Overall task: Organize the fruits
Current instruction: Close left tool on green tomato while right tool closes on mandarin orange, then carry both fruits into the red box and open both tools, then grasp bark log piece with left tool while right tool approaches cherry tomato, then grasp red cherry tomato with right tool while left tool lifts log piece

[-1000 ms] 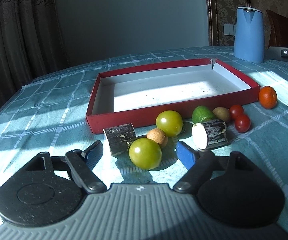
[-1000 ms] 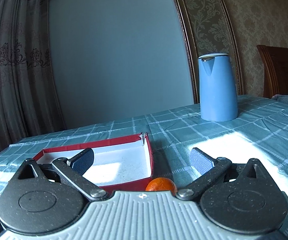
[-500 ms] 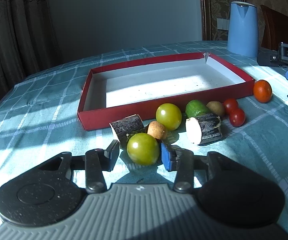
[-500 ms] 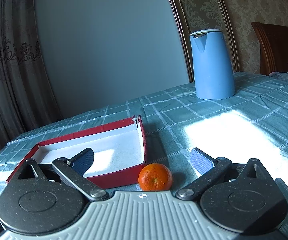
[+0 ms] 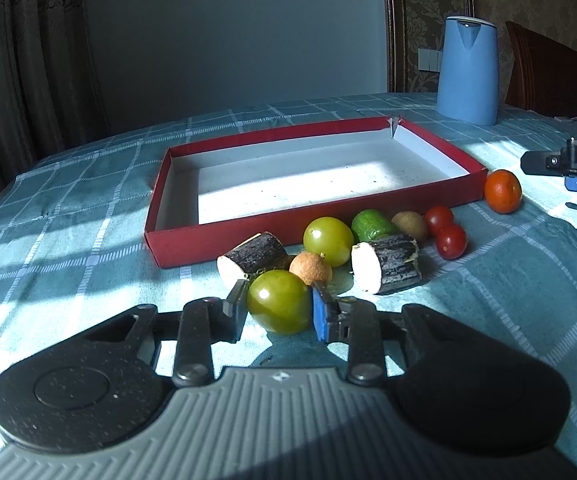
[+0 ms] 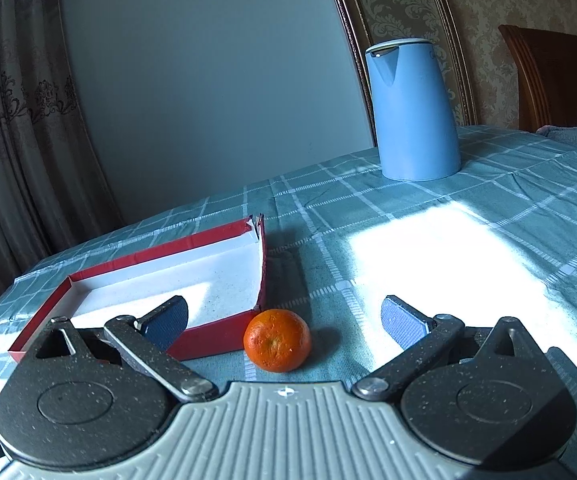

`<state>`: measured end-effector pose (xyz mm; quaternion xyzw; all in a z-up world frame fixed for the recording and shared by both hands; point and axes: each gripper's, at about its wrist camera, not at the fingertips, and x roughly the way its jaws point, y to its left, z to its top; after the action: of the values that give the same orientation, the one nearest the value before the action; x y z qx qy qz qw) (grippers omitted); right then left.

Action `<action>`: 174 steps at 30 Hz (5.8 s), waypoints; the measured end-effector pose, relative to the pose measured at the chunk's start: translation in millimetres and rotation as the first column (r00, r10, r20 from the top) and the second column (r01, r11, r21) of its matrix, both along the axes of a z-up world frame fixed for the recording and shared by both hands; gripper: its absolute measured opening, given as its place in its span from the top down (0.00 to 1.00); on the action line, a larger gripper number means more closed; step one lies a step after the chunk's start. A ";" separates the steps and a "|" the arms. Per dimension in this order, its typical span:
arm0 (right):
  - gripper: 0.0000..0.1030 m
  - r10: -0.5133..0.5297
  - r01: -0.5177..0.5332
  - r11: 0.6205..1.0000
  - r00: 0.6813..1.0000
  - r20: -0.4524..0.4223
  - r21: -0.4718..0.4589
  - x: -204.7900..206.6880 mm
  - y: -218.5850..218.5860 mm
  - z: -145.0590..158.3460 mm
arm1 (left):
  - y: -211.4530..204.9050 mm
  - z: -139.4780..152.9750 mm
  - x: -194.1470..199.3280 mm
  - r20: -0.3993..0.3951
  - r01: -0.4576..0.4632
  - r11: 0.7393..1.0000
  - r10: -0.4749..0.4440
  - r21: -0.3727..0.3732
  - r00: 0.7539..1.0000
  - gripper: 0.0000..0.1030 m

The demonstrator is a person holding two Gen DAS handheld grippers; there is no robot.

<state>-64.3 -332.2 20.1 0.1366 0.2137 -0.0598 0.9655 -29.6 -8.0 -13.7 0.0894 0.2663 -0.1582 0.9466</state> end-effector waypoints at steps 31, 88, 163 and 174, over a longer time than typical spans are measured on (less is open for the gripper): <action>0.59 0.136 -0.158 0.980 0.976 -0.171 -0.122 50.9 17.6 -16.4 | 1.0 2.8 -2.5 0.030 -0.008 1.000 0.008 -0.017 1.000 0.71; 0.36 0.092 -0.092 0.992 0.996 -0.009 -0.082 125.8 36.6 17.6 | 36.0 20.1 51.9 0.026 -0.252 0.958 0.257 -0.135 0.966 0.13; 0.36 0.379 -0.427 0.870 0.899 -0.221 -0.245 31.6 100.9 -16.4 | 12.5 -5.7 45.1 -0.064 -0.008 1.000 0.010 0.029 0.998 0.58; 0.66 0.420 -0.459 0.872 0.880 -0.223 -0.171 47.8 104.1 -17.8 | 11.4 -5.3 44.6 -0.059 -0.012 0.999 0.015 0.038 0.998 0.56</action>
<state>-16.6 -228.1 2.2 -0.0287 0.3172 0.1269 0.9394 15.0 3.5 -19.1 0.1008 0.2976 -0.1493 0.9376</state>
